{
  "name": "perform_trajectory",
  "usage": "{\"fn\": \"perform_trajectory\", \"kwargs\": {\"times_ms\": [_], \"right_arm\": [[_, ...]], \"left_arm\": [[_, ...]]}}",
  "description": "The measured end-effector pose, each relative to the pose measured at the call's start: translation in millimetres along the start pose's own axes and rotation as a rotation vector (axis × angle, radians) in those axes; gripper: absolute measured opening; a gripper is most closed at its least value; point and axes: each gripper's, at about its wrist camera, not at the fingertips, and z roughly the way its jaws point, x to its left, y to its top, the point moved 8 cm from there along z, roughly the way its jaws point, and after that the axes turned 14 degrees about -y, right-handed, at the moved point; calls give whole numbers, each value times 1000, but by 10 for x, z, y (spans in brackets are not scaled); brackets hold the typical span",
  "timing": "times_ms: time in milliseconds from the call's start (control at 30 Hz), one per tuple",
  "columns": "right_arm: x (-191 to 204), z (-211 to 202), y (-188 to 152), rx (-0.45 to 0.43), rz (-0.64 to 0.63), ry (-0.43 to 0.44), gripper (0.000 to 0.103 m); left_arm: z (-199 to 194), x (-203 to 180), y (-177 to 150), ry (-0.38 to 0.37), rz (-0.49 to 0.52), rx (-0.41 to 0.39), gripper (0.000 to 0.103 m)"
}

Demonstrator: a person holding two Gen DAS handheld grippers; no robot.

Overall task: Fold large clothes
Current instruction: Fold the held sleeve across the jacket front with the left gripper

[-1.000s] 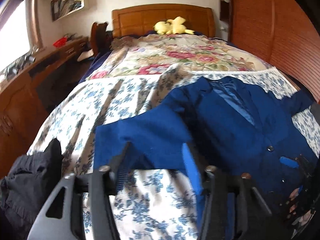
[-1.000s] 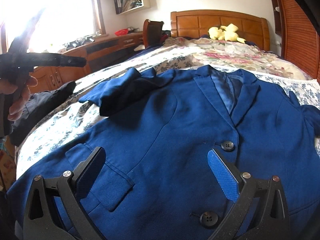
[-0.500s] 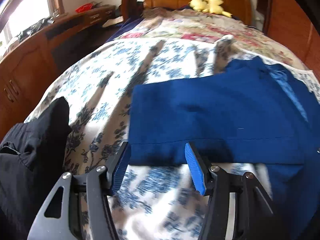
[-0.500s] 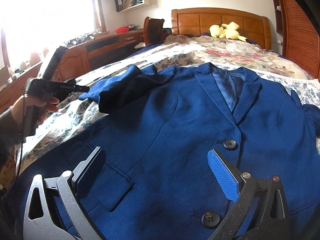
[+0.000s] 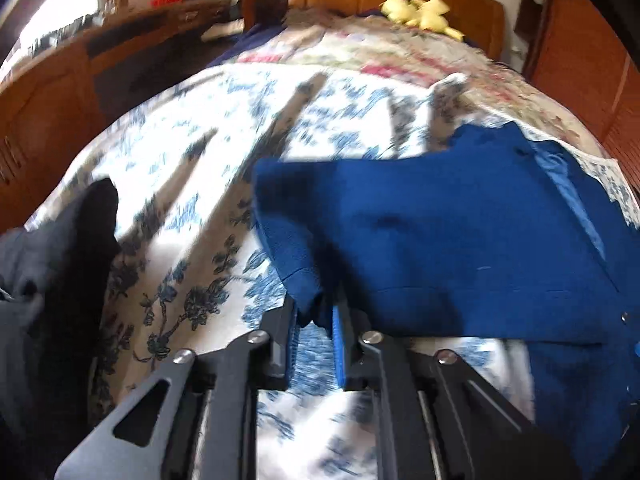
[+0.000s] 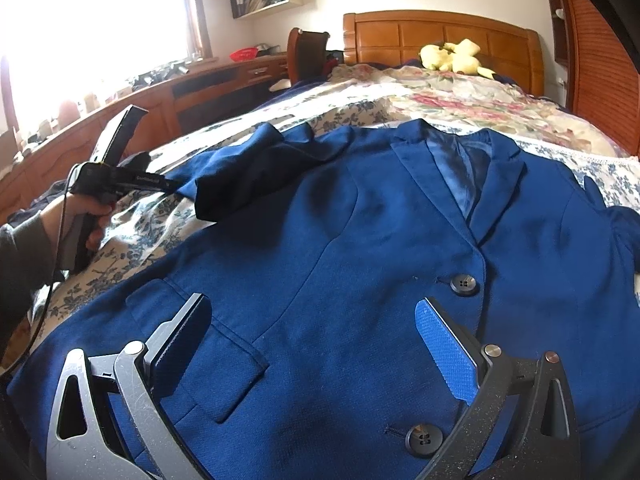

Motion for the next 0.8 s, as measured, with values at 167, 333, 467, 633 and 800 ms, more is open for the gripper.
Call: {"fn": "perform_trajectory", "kwargs": {"times_ms": [167,333,467,633,800], "right_arm": [[-18,-16,0,-7,5,-6,103],[-120,-97,37,-18,51,-24,103],[-374,-351,47,-14,126,-4,103],[-757,-773,-44,-52,128,-73,103],[-1080,-1146,-243,-72,137,-128,103]], "left_arm": [[-496,-607,275,-10,78,-137,9],[-981,-1411,412,-99,138,-240,9],[-1262,-1973,382,-174,197,-270,9],[-1507,-2567,237,-231,285,-290,9],[-1532,-2790,-63,-241,306,-284,9]]}}
